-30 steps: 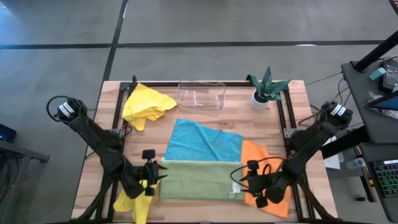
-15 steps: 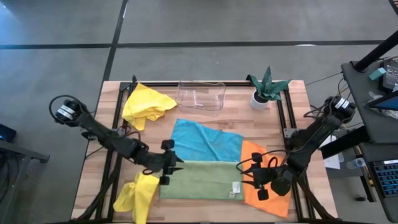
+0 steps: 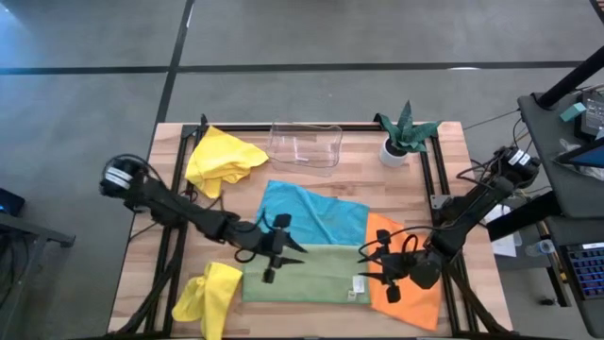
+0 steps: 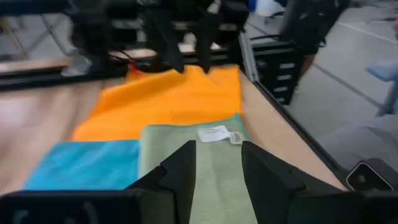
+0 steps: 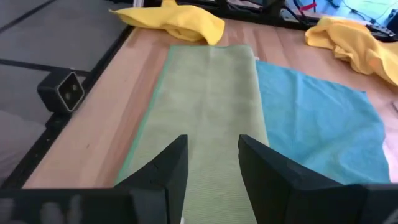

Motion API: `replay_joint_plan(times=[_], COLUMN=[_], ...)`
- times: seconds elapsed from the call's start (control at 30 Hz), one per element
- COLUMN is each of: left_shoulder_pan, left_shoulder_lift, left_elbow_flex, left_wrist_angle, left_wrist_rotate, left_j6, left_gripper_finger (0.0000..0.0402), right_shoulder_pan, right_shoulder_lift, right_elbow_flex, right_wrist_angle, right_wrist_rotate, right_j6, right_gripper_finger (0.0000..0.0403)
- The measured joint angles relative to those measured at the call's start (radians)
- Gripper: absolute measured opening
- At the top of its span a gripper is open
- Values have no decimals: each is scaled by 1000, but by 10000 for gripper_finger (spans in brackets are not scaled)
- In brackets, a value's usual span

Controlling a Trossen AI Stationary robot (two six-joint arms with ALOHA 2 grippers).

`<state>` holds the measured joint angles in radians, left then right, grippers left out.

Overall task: Fold microfiber towels
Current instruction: Fold the green towel

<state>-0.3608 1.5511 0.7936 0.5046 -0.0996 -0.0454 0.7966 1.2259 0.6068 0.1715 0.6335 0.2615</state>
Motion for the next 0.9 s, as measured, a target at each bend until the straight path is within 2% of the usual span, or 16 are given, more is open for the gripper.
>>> replay_joint_plan(times=[0.3,0.43,0.53,0.73,0.9], left_shoulder_pan=[108,160,180,187,187], left_shoulder_lift=[169,211,231,240,209], left_elbow_flex=[49,73,95,113,99], left_wrist_angle=[8,1,2,2,-4], left_wrist_rotate=[58,172,221,240,241], left_j6=[-88,-106,-106,-105,-105], left_gripper_finger=[114,120,143,203,218], right_shoulder_pan=[-39,-43,-45,-130,-227], right_shoulder_lift=[0,0,-1,1,0], right_elbow_flex=[-18,-23,-30,-34,-43], right_wrist_angle=[-6,-10,-11,-166,-249], right_wrist_rotate=[32,32,21,-107,-238], right_j6=[46,76,112,328,383], right_gripper_finger=[139,147,152,156,156])
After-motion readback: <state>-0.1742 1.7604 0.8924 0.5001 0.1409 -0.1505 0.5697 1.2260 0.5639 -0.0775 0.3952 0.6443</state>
